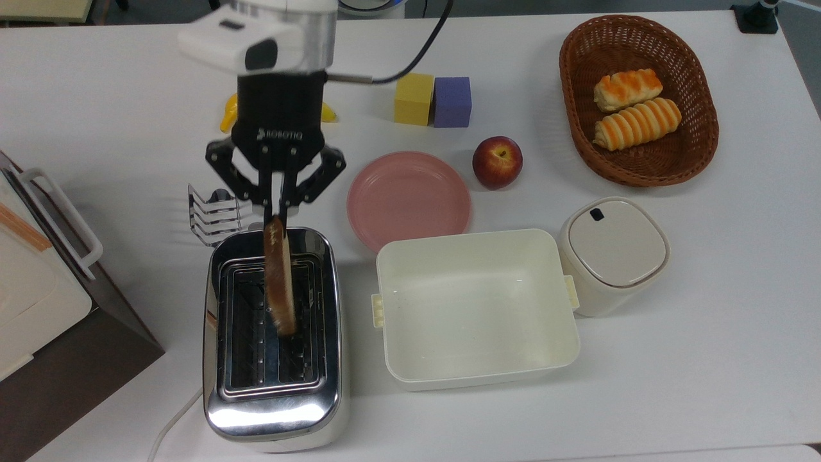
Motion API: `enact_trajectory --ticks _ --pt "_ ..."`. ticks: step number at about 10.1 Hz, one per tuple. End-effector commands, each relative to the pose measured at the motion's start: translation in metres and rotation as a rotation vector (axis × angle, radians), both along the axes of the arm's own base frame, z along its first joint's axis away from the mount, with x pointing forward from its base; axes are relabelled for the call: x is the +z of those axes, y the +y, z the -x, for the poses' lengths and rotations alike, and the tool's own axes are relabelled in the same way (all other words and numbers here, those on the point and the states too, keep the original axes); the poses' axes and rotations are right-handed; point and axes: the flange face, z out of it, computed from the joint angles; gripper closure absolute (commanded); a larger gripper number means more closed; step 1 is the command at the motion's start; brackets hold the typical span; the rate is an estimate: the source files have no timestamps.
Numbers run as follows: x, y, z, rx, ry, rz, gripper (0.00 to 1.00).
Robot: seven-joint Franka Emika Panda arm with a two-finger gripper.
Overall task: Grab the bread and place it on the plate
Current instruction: 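Lift the toast slice up out of the toaster slot, then carry the toast over the pink plate and lower it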
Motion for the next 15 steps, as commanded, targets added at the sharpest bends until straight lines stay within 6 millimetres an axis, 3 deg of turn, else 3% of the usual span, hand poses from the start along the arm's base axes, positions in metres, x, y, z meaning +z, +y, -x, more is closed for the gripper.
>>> enact_trajectory --ticks 1,2,5,7,9,10,11,15 --pt "0.051 0.006 0.045 -0.058 0.073 -0.066 1.00" --pt "0.060 0.008 0.060 -0.065 0.150 -0.069 1.00" --pt "0.058 0.014 0.094 -0.085 0.369 -0.081 1.00" --pt "0.026 0.035 0.105 -0.063 0.515 -0.060 1.00" --pt "-0.025 0.062 0.098 -0.020 0.606 -0.025 1.00" --pt "-0.039 0.071 0.098 -0.014 0.627 -0.002 1.00" --pt "-0.045 0.079 0.097 -0.003 0.638 0.008 1.00" --pt "-0.071 0.077 0.093 0.001 0.676 0.039 1.00"
